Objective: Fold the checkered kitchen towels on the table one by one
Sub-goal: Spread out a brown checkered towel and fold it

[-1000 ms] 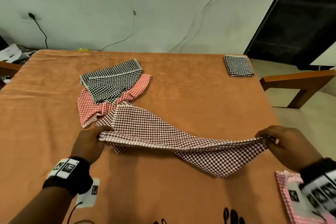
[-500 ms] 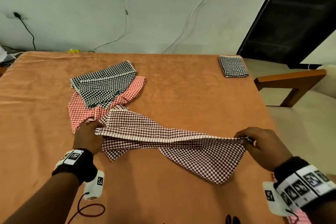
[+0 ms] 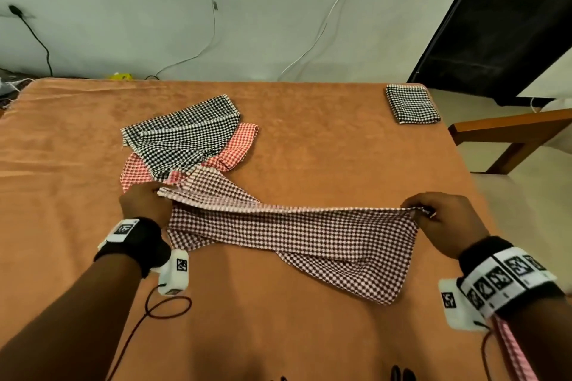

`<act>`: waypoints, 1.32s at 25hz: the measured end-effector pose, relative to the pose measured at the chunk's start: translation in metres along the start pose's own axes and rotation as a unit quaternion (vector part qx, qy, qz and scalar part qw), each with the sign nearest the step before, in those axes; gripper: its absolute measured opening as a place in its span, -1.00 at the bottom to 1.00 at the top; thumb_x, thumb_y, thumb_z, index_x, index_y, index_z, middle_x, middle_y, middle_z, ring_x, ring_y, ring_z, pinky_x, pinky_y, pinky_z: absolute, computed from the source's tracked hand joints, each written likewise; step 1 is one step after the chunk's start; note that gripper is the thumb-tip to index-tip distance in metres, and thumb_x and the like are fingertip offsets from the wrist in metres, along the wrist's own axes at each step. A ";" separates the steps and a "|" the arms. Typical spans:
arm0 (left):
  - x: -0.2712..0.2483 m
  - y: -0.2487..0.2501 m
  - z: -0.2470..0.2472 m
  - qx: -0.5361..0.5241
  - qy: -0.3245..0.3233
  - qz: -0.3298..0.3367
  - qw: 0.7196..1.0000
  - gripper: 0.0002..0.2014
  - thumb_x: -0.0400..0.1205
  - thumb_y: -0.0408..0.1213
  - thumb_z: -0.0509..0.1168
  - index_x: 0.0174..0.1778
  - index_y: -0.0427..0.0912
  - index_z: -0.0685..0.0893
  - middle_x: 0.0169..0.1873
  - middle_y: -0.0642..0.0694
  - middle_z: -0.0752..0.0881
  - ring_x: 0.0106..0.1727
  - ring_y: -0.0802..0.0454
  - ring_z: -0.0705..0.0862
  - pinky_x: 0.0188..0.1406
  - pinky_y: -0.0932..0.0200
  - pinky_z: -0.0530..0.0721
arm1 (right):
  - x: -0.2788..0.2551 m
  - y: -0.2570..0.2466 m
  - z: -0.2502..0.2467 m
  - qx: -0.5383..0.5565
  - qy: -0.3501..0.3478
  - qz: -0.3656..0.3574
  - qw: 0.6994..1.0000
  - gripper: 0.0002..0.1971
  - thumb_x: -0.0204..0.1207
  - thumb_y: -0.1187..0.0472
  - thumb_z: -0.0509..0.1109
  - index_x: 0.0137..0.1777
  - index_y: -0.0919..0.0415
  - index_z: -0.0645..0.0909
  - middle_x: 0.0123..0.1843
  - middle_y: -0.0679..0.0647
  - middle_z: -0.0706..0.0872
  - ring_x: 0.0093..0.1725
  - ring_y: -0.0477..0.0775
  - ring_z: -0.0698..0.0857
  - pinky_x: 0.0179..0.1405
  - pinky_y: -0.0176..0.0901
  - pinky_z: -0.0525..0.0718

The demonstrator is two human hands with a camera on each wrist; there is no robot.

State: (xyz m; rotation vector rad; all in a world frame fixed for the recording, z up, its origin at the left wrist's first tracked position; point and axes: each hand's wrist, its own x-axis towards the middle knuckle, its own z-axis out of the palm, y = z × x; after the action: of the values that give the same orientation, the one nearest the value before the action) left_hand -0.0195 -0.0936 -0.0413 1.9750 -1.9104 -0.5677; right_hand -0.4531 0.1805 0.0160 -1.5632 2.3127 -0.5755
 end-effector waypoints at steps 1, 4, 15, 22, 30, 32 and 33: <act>0.009 0.003 -0.010 -0.004 0.022 0.016 1.000 -0.64 0.41 -0.28 0.30 0.05 -0.26 0.86 -0.04 -0.42 0.81 0.06 -0.42 0.74 0.23 -0.11 0.66 | 0.008 -0.005 -0.002 -0.002 0.009 -0.004 1.000 -0.79 0.48 0.44 0.47 0.01 0.17 0.81 -0.07 0.05 0.83 -0.13 -0.02 0.68 -0.03 -0.21 0.55; 0.031 0.005 -0.034 -0.003 0.021 0.048 0.999 -0.75 0.48 -0.43 0.43 0.07 -0.29 0.84 0.03 -0.42 0.80 0.13 -0.38 0.74 0.32 -0.10 0.62 | 0.026 -0.017 -0.009 0.003 0.024 -0.006 1.000 -0.78 0.49 0.44 0.47 0.01 0.15 0.80 -0.07 0.05 0.82 -0.11 0.00 0.69 0.00 -0.19 0.56; 0.056 0.144 -0.071 -0.398 -0.063 0.145 0.904 -0.77 0.55 -0.58 0.25 -0.16 -0.24 0.79 -0.38 0.11 0.81 -0.23 0.16 0.77 -0.07 0.21 0.74 | 0.081 -0.027 -0.134 -0.091 0.095 0.016 0.991 -0.81 0.54 0.32 0.46 0.11 0.15 0.77 -0.03 0.12 0.78 -0.02 0.13 0.67 0.04 -0.07 0.55; 0.084 0.216 -0.089 -0.383 0.005 0.291 0.877 -0.88 0.57 -0.17 0.43 -0.02 -0.06 0.80 -0.32 0.34 0.80 -0.20 0.28 0.76 -0.16 0.23 0.74 | 0.104 0.001 -0.202 -0.059 0.217 0.012 0.974 -0.83 0.58 0.23 0.40 0.11 0.01 0.73 -0.03 0.07 0.77 -0.14 0.04 0.73 -0.19 -0.29 0.78; 0.000 0.131 -0.049 -0.265 -0.044 0.339 0.902 -0.85 0.48 -0.36 0.51 -0.09 -0.06 0.81 -0.07 -0.16 0.83 -0.05 0.20 0.73 0.01 0.23 0.70 | -0.014 0.065 -0.148 -0.049 0.174 -0.030 0.983 -0.81 0.52 0.08 0.29 -0.05 -0.27 0.67 -0.14 -0.38 0.73 -0.31 -0.24 0.60 -0.26 -0.58 0.45; -0.026 0.092 -0.022 -0.213 -0.113 0.373 0.896 -0.81 0.43 -0.15 0.46 -0.09 -0.10 0.82 -0.04 -0.15 0.80 -0.01 0.10 0.76 -0.06 0.10 0.71 | -0.047 0.084 -0.105 -0.091 0.161 -0.059 0.981 -0.82 0.50 0.30 0.37 -0.08 0.05 0.78 -0.12 -0.05 0.79 -0.24 -0.03 0.61 -0.19 -0.32 0.50; -0.037 0.072 -0.006 -0.180 -0.150 0.377 0.896 -0.80 0.41 -0.08 0.44 -0.10 -0.02 0.83 -0.03 -0.02 0.80 0.01 0.14 0.75 -0.08 0.12 0.70 | -0.061 0.097 -0.081 -0.105 0.148 -0.063 0.981 -0.81 0.47 0.32 0.35 -0.12 0.14 0.80 -0.14 0.08 0.80 -0.19 0.10 0.63 -0.16 -0.18 0.52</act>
State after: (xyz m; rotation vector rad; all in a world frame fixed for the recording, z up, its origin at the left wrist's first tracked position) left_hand -0.0793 -0.0599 0.0020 0.8412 -2.3210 -0.9278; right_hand -0.5455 0.2828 0.0418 -1.8407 2.5771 -0.6496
